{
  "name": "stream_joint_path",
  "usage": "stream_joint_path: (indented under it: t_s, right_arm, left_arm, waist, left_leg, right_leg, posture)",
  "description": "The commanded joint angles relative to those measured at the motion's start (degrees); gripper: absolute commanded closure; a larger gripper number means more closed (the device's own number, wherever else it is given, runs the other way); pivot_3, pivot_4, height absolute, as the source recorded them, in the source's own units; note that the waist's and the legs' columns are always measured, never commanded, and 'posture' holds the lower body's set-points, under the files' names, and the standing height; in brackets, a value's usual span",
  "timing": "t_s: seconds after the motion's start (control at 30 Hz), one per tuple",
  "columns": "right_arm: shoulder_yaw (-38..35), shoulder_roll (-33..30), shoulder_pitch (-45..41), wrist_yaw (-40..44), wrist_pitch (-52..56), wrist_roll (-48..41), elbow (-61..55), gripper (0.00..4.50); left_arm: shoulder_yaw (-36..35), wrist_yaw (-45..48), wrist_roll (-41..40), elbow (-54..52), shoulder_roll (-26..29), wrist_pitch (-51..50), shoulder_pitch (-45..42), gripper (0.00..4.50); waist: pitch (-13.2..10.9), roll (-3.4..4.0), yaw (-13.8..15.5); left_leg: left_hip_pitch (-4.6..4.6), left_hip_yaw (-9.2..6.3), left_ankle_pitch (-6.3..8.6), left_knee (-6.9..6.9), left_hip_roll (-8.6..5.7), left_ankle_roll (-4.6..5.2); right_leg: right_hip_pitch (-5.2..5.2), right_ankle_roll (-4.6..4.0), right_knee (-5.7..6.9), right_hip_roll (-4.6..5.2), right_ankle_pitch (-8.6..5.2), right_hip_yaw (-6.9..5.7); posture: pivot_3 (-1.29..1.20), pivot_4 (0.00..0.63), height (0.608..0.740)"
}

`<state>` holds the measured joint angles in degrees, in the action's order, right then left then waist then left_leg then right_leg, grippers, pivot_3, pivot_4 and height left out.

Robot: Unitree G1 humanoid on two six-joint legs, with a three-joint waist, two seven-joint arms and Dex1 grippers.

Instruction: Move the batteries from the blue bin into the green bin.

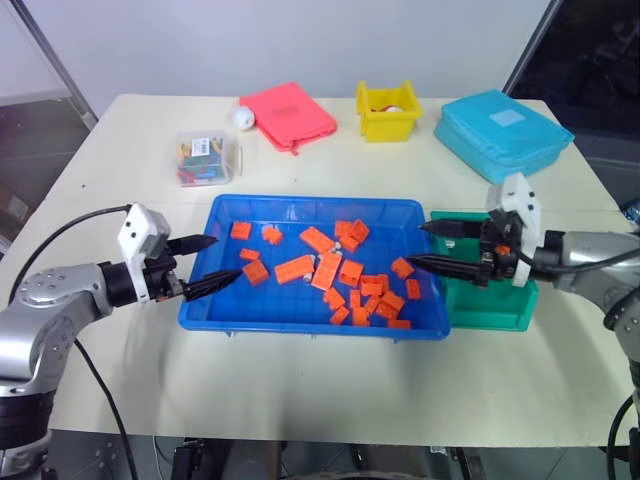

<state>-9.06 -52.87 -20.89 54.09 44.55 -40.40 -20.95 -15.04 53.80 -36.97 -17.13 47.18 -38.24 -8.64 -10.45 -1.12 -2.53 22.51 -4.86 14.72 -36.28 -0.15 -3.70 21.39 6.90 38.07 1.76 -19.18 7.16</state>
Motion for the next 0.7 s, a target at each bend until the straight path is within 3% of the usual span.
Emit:
stream_joint_path:
  t_s: [0.03, 0.7]
  right_arm:
    - [0.28, 0.6, -1.16, 0.29, -1.77, 1.06, 0.75, 1.16]
    - [2.46, 2.71, -5.44, 0.66, -3.72, 4.03, 3.85, 1.16]
  left_arm:
    - [-2.52, -1.09, -1.0, -1.64, 0.42, 0.25, -0.53, 0.04]
    - [-3.27, -2.69, -1.45, -1.33, 0.57, 1.11, -0.14, 0.04]
  waist:
    - [0.0, -0.01, 0.02]
    - [-0.01, 0.0, -0.07]
  left_leg:
    - [0.0, 0.0, 0.0, 0.0, 0.0, 0.0]
    - [0.01, 0.0, 0.0, 0.01, 0.0, 0.0]
  right_leg:
    - [0.0, 0.0, 0.0, 0.0, 0.0, 0.0]
    - [0.02, 0.0, -0.01, 0.01, 0.0, -0.02]
  posture:
    - [0.0, 0.15, 0.74]
    - [0.0, 0.15, 0.74]
